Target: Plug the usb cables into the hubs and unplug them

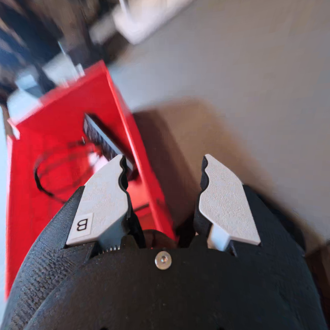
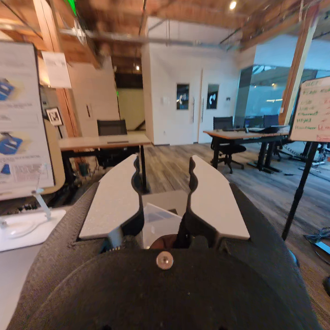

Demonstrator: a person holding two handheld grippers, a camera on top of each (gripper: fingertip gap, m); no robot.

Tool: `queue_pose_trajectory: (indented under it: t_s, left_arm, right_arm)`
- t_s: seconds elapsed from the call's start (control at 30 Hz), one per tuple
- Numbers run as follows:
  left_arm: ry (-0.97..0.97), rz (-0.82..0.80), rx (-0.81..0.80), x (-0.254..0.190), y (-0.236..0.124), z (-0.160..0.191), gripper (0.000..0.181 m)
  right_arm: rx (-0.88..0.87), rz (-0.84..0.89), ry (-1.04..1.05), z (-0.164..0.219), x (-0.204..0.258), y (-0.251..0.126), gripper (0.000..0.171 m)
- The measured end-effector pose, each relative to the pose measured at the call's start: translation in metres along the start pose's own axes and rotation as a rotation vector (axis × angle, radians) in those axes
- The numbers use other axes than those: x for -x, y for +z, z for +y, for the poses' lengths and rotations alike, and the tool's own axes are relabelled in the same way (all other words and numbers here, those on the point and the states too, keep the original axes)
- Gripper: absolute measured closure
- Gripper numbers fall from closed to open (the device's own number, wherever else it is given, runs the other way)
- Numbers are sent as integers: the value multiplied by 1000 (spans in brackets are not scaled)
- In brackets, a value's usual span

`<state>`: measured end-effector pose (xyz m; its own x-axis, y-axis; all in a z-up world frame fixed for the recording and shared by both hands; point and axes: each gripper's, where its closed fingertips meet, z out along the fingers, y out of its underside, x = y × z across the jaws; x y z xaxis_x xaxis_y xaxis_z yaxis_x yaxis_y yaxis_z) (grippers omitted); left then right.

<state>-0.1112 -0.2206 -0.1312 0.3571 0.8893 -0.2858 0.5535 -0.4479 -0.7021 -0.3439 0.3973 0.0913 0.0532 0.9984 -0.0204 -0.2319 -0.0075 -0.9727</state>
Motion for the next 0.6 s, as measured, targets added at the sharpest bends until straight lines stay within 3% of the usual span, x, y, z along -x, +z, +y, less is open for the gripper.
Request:
queue_pose_trajectory:
  t_s: [0.07,0.1,0.13,0.37,0.4,0.47,0.6]
  left_arm:
    - [17,16,295,7,6,59,109]
    - [7,35,361,6,12,76,116]
    - [-14,19,320,9,20,73,130]
    - [-381,80,-17,-14,69,12,116]
    - [-405,100,-49,-20,72,4,107]
    - [-452,171,-88,-30,74,-10,92]
    - [-506,287,-177,-27,52,-32,100]
  right_arm:
    - [-35,6,11,-9,3,-4,121]
    - [-34,0,1,-10,6,-5,121]
    - [-28,-6,-17,-11,8,-6,122]
    - [-70,16,-92,-22,10,-15,128]
    - [-73,1,-83,-23,12,-15,128]
    - [-83,-11,-71,-25,13,-17,128]
    - [-96,-10,-64,-28,11,-20,128]
